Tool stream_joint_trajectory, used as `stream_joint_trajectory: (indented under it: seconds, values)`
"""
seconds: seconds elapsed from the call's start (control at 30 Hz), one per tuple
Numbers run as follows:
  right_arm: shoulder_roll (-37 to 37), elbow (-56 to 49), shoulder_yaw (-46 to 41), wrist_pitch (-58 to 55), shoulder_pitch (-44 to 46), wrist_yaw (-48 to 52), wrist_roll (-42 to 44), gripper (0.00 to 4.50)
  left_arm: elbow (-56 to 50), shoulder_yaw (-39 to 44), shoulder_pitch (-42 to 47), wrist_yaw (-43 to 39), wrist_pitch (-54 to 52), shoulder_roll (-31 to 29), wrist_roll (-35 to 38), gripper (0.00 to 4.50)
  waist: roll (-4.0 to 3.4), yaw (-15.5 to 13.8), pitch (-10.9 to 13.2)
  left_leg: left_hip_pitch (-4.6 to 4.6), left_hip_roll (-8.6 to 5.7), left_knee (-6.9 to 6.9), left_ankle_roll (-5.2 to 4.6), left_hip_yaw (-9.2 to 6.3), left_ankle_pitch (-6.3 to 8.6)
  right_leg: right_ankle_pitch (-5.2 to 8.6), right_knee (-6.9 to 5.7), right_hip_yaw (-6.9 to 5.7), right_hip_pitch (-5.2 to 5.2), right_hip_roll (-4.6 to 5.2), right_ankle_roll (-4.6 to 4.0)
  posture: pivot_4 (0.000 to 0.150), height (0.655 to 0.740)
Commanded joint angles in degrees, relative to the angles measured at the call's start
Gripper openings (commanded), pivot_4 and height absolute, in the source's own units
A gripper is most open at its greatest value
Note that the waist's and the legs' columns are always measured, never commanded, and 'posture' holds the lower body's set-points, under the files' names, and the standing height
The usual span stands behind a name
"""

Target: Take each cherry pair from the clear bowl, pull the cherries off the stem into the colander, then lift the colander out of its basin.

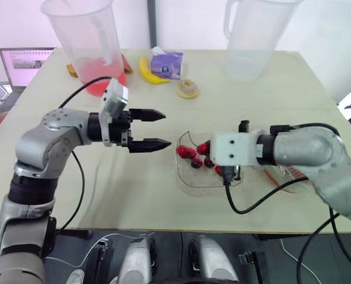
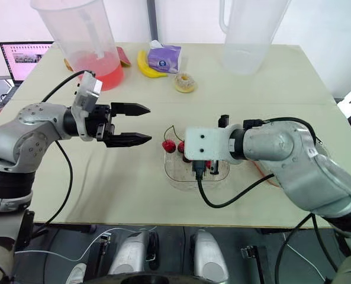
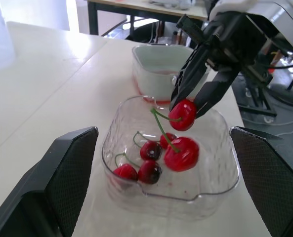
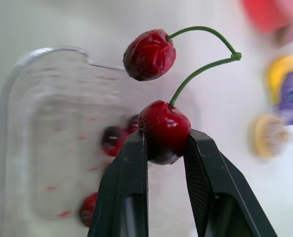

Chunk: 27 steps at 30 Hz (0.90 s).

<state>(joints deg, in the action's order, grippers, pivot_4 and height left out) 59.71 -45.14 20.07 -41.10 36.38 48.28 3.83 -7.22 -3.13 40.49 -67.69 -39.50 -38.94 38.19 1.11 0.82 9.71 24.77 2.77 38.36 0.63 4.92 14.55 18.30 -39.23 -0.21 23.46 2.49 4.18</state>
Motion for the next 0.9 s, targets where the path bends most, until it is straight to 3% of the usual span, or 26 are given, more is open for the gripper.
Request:
stream_joint_trajectory:
  seconds: [0.03, 0.33, 0.73, 0.83, 0.9]
  values:
    - [0.26, -0.73, -2.25, 7.12, -1.36, -2.63, -5.76, 0.56, 1.16, -1.56, 2.71, -1.36, -0.16, 1.34, -0.38, 4.50, 0.00, -0.04, 0.00, -0.01, 0.00, 0.00, 0.02, 0.00, -0.01, 0.00, -0.01, 0.00, 0.00, -0.01, 0.00, 0.150, 0.7400]
    - [-0.67, 1.18, -1.58, 14.77, -5.16, -2.20, -14.66, 0.56, 6.27, -3.93, 7.16, 0.14, -3.04, 5.76, -1.98, 4.50, 0.00, -0.11, 0.00, -0.02, 0.00, 0.00, 0.05, 0.00, -0.03, 0.00, 0.00, 0.00, -0.03, -0.04, 0.00, 0.150, 0.7400]
    - [-2.54, 2.31, -2.99, 16.83, -6.99, 1.05, -18.69, 0.56, 5.07, -3.07, 7.89, 2.95, -8.79, 8.34, -0.39, 4.50, 0.00, -0.12, 0.00, -0.03, 0.00, 0.00, 0.07, -0.01, -0.05, 0.00, 0.00, 0.00, -0.04, -0.03, 0.00, 0.150, 0.7400]
    - [-3.05, 2.47, -3.44, 17.13, -7.21, 1.57, -19.25, 0.56, 4.56, -3.15, 7.41, 3.29, -9.06, 8.43, -0.39, 3.61, 0.00, -0.12, 0.00, -0.03, 0.00, 0.01, 0.07, -0.01, -0.05, 0.00, 0.00, 0.00, -0.05, -0.03, 0.00, 0.150, 0.7400]
    - [-3.07, 2.71, -3.65, 17.43, -7.33, 1.92, -19.70, 0.56, 4.25, -2.87, 7.24, 3.52, -9.58, 8.61, 0.06, 2.57, 0.00, -0.12, 0.00, -0.04, 0.00, 0.01, 0.08, -0.01, -0.05, 0.00, 0.00, 0.00, -0.05, -0.03, 0.00, 0.150, 0.7400]
